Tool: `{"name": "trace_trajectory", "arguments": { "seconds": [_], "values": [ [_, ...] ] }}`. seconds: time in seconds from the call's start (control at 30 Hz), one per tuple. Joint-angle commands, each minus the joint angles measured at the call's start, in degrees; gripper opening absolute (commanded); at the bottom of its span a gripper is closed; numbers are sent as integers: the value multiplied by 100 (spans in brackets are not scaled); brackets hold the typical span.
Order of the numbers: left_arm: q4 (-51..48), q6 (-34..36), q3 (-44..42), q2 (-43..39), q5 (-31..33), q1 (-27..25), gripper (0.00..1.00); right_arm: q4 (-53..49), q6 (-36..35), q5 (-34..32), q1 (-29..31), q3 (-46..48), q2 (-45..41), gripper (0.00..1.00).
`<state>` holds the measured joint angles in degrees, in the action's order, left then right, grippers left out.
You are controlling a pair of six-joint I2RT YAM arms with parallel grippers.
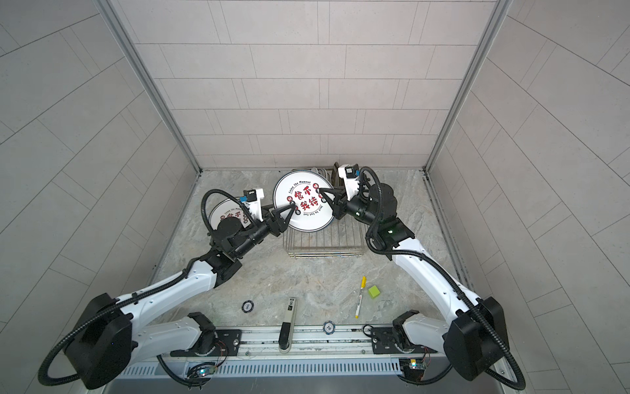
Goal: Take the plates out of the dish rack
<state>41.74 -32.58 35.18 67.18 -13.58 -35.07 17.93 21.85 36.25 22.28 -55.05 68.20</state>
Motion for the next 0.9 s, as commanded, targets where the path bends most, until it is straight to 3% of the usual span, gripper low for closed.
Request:
{"name": "trace_trajectory", "arguments": {
  "seconds": [0.0, 0.23, 0.47, 0.73, 0.87],
  "values": [
    [593, -256, -89, -113, -439, 25, 49, 454, -6, -10, -72, -91, 81, 0],
    [891, -493, -73, 19, -875, 75, 31, 444, -22, 31, -117, -214, 388, 0],
    [833, -495, -60, 22, -881, 100, 14, 388, -13, 119, -117, -305, 552, 0],
    [808, -495, -53, 23, -844, 101, 8, 211, -44, 206, -94, -420, 683, 1],
    [705, -495, -39, -3, -769, 105, 6, 98, -66, 211, -84, -480, 712, 7]
  ]
}}
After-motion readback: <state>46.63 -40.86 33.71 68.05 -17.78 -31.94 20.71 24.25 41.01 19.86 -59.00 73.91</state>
